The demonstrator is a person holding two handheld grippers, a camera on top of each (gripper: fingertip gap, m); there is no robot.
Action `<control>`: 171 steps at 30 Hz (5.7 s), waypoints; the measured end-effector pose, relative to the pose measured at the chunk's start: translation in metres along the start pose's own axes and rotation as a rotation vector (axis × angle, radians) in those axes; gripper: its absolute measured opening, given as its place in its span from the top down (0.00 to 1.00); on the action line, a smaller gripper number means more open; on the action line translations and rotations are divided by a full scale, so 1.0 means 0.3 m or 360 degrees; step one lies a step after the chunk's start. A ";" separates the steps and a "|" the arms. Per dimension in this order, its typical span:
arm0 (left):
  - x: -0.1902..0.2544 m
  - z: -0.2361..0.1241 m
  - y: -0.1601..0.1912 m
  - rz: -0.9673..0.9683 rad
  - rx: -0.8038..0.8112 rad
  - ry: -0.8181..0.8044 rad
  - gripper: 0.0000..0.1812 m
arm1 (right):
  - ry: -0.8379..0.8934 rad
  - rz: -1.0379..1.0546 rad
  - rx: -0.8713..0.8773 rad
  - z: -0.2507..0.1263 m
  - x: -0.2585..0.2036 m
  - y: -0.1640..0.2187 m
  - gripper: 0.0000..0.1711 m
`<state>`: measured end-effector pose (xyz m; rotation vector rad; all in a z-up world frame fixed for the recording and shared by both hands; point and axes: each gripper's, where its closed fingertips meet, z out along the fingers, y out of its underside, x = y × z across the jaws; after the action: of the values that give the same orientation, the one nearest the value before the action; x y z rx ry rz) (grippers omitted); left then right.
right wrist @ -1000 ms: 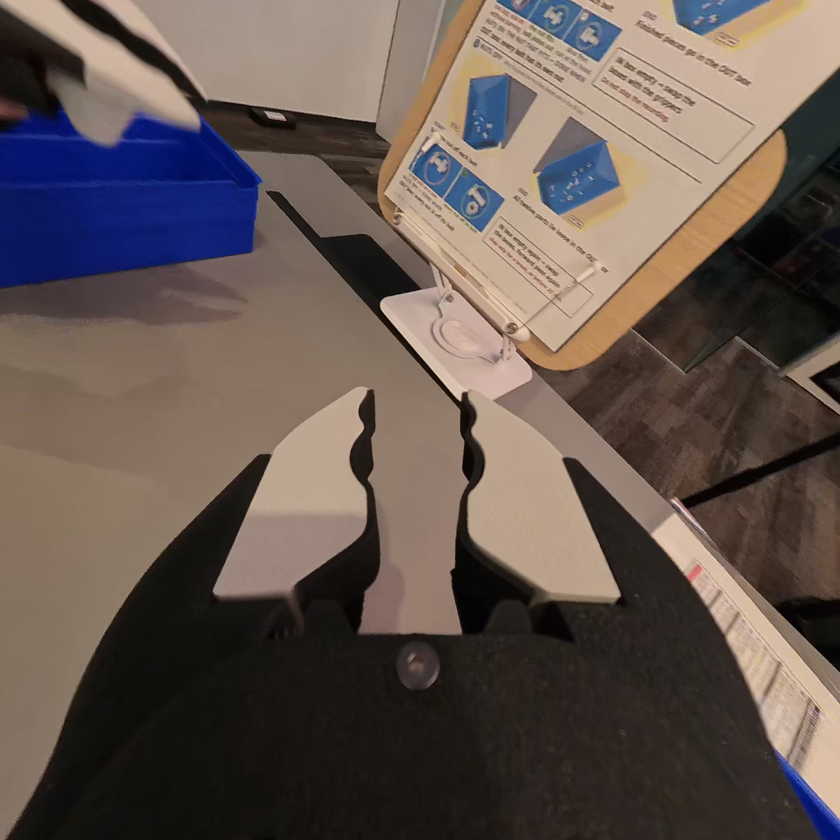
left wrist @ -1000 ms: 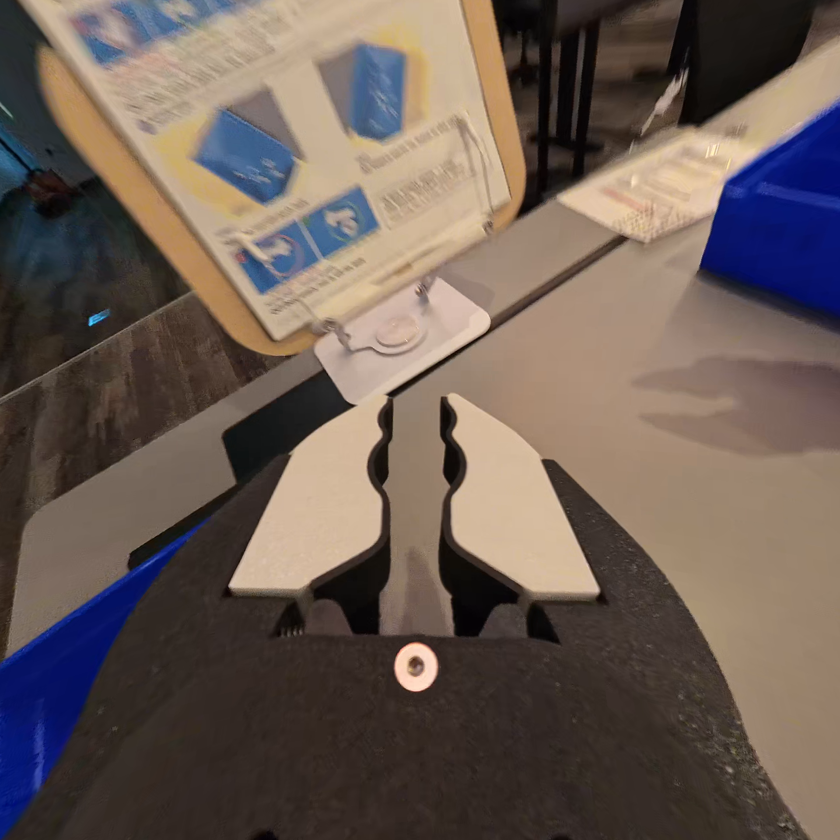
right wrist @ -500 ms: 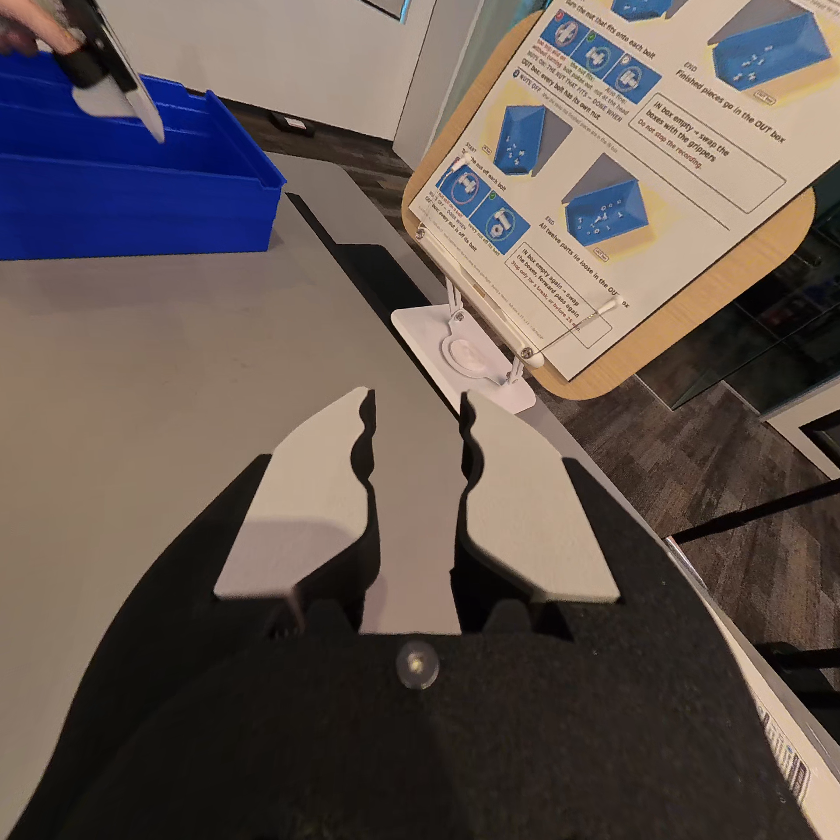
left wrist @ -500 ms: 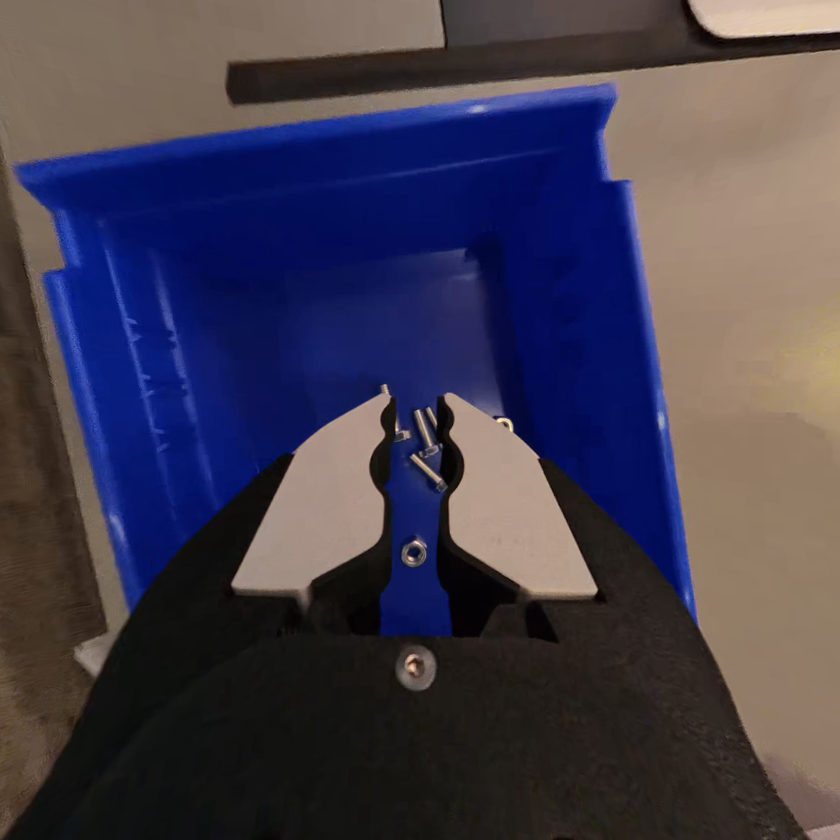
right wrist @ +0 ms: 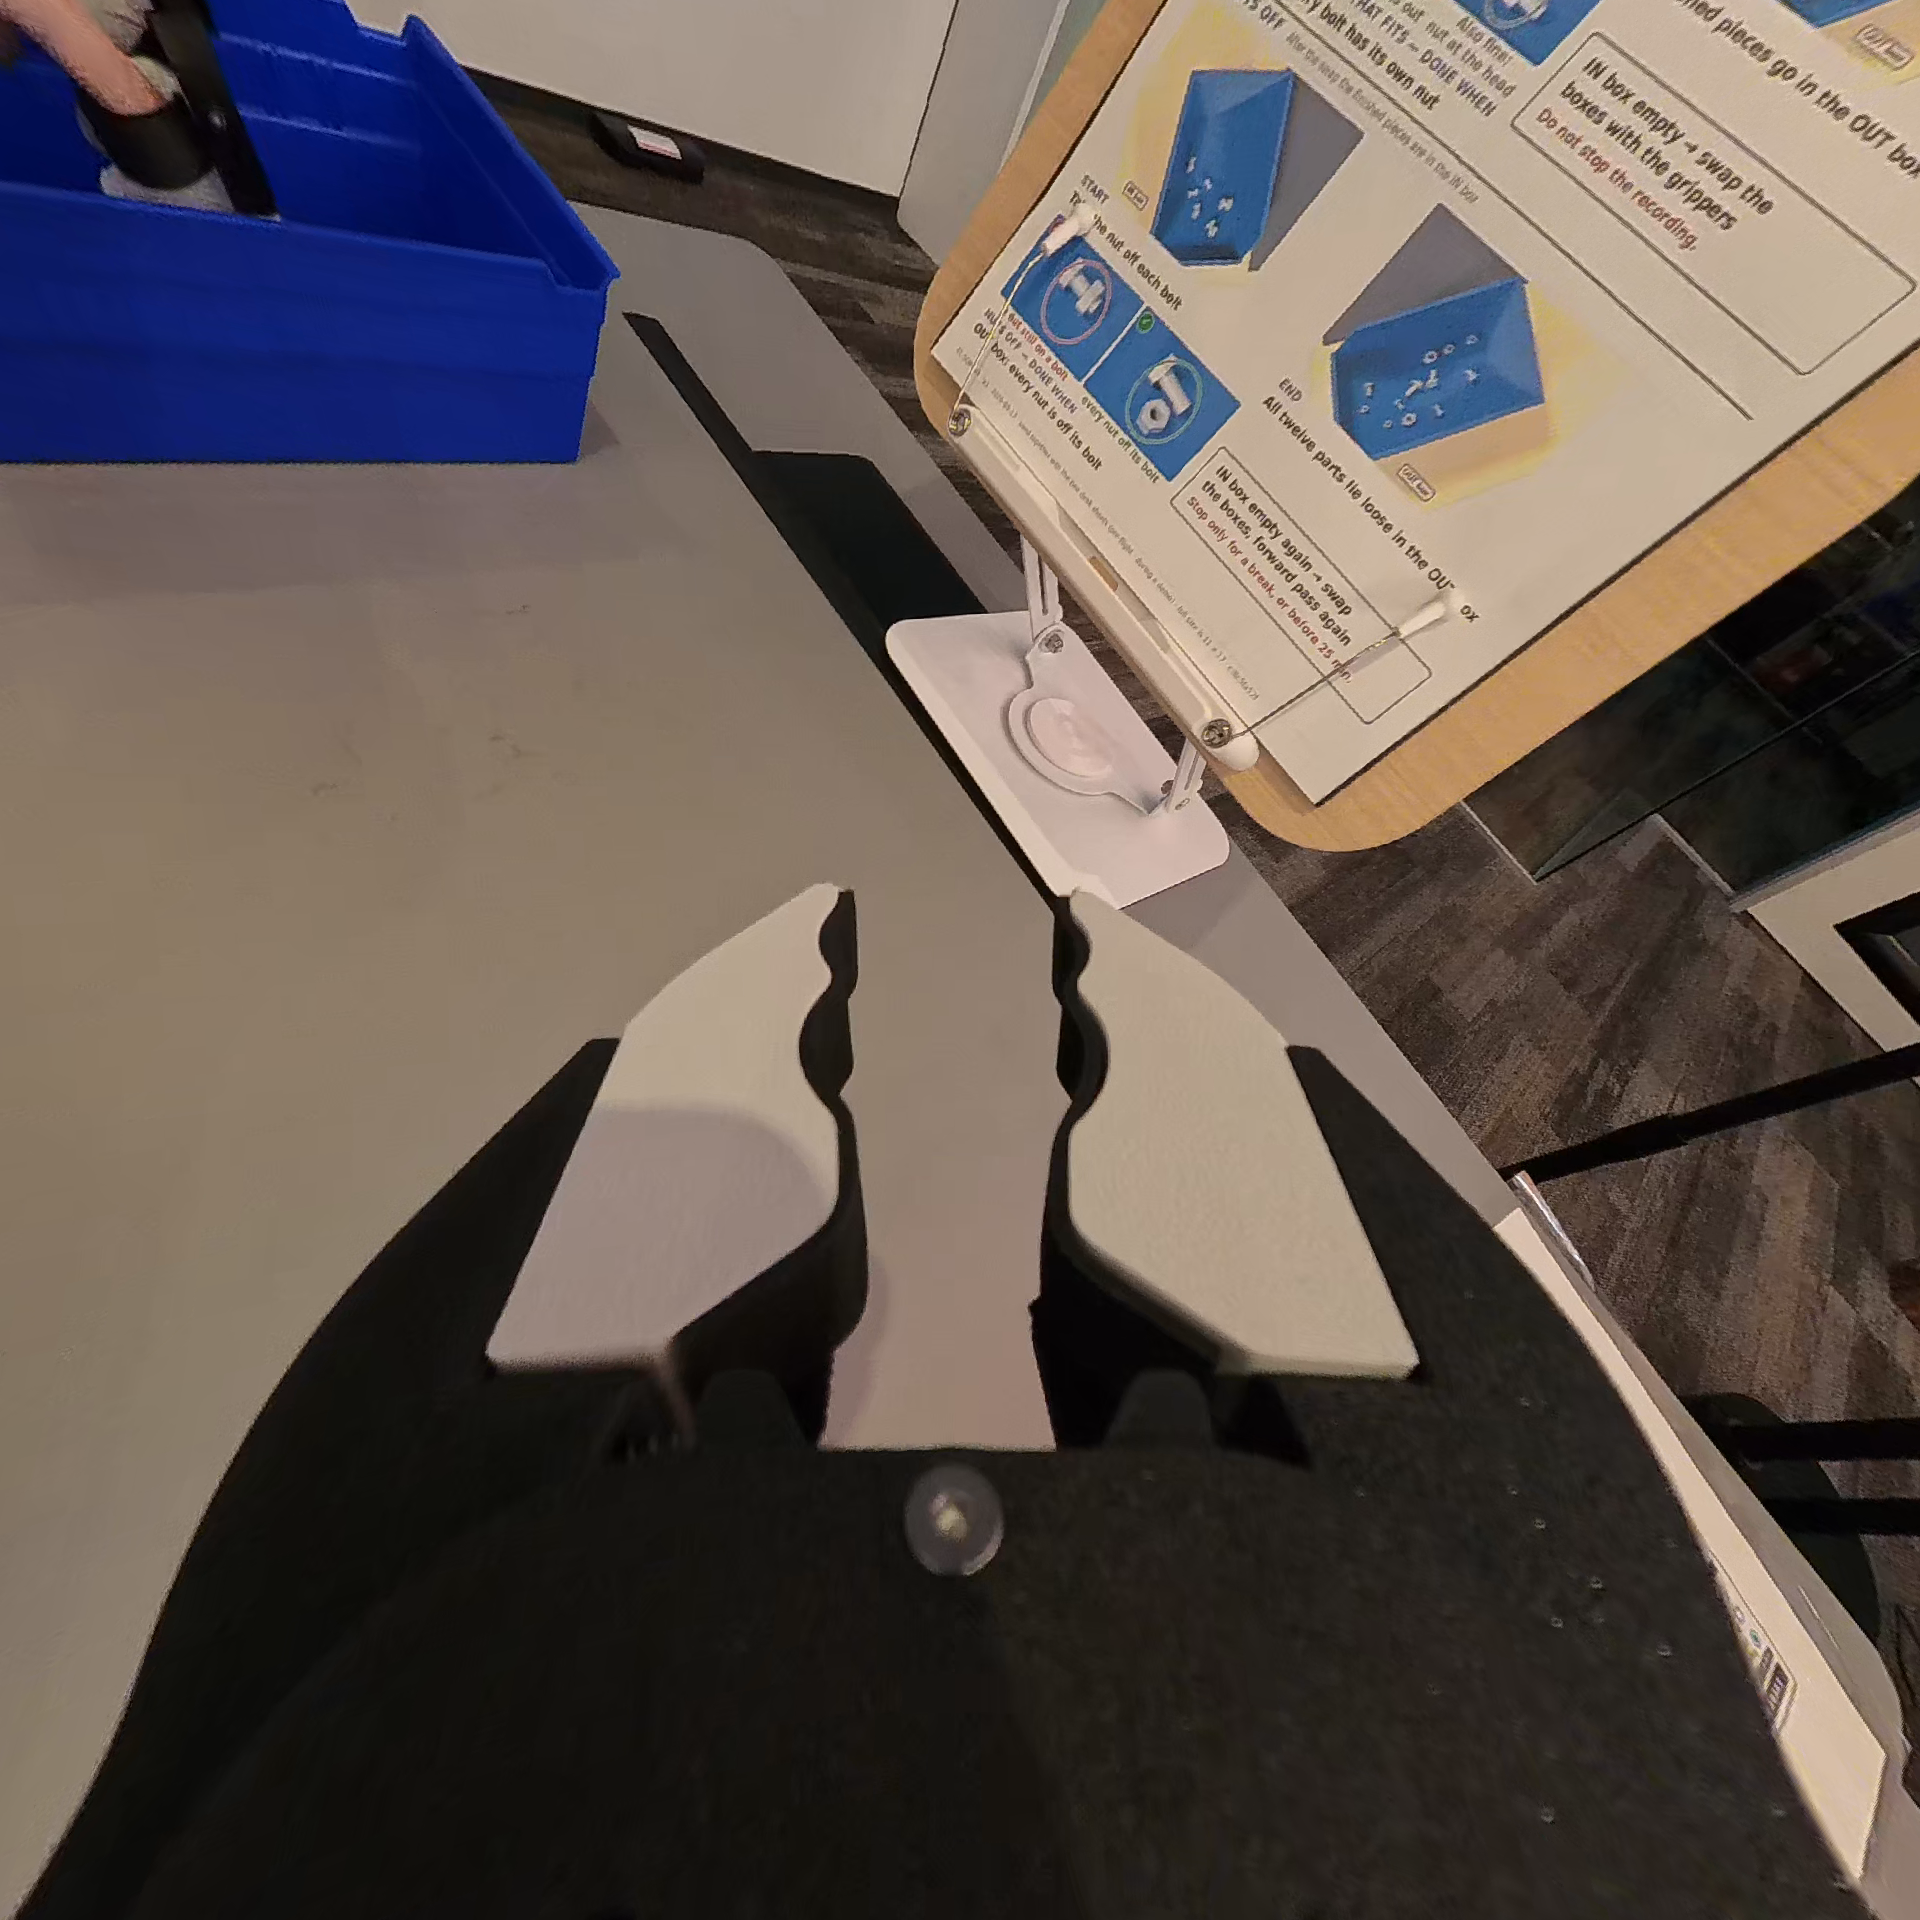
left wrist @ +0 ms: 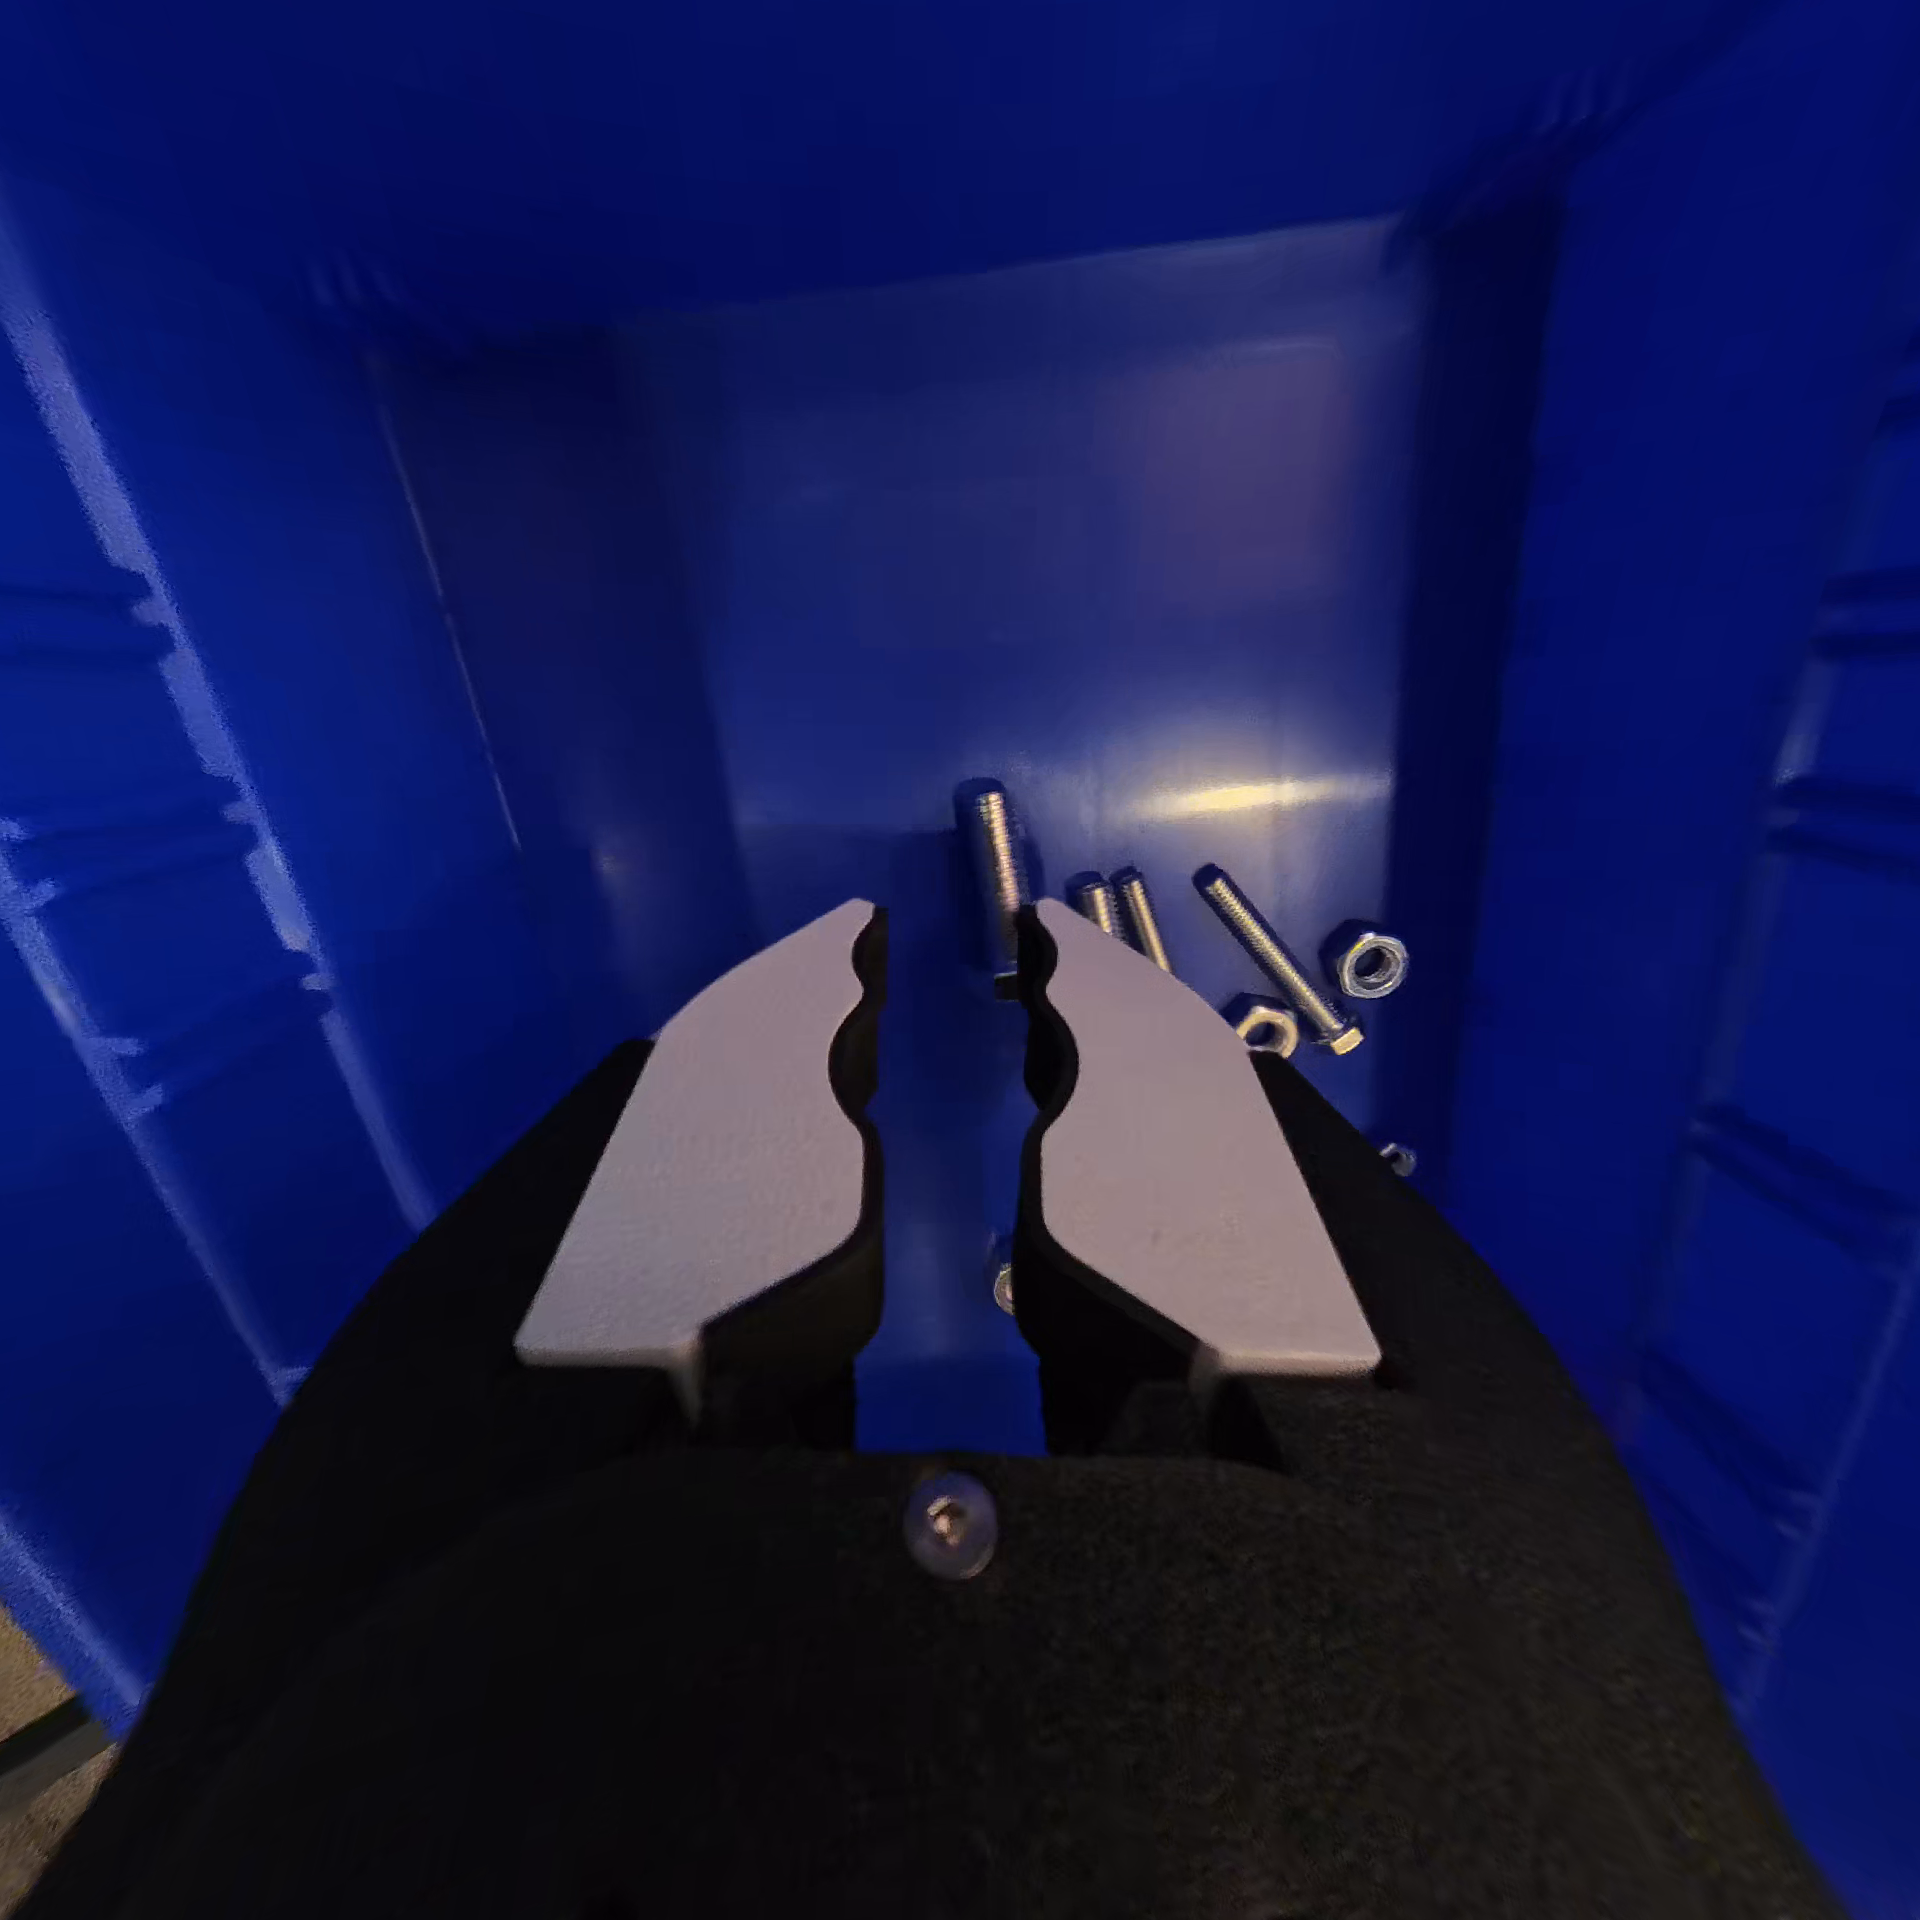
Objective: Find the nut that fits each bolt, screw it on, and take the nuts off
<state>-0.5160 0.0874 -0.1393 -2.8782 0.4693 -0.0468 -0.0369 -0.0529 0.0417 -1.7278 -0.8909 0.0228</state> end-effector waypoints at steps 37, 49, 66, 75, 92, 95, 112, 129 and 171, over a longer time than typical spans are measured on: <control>1.224 -0.141 0.152 0.1518 0.0194 0.0723 0.95 | -0.0031 -0.0029 -0.0111 0.020 0.001 0.049 0.80; 1.235 0.017 0.173 0.1583 0.0087 0.0512 0.95 | -0.0016 -0.0035 -0.0228 0.038 0.020 0.102 0.80; 0.339 -0.492 0.145 0.0606 0.0319 -0.0100 0.86 | -0.0018 -0.0014 -0.0207 0.033 0.040 0.103 0.80; 0.124 -0.219 0.336 0.0365 -0.0369 0.0265 0.88 | 0.0024 0.0018 -0.0178 -0.003 0.079 0.098 0.80; 0.053 -0.059 0.319 0.0442 -0.0535 0.0171 0.82 | 0.0017 0.0018 -0.0174 -0.023 0.083 0.098 0.80; 0.064 -0.051 0.308 0.0482 -0.0512 0.0192 0.81 | 0.0018 0.0015 -0.0172 -0.025 0.083 0.096 0.80; 0.035 -0.031 0.303 0.0518 -0.0523 0.0133 0.91 | 0.0002 0.0011 -0.0171 -0.030 0.076 0.092 0.80; 0.868 -0.616 0.023 0.1198 0.0918 0.0919 0.91 | 0.0076 0.0014 -0.0159 -0.075 0.117 0.079 0.80; 1.234 -0.091 0.121 0.1797 -0.0161 0.0299 0.81 | 0.0059 0.0255 -0.0086 -0.191 0.207 0.088 0.81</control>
<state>-0.1779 -0.0694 -0.1224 -2.2701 2.0467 -0.1005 0.0471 -0.0667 0.0663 -1.8409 -0.7301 0.0729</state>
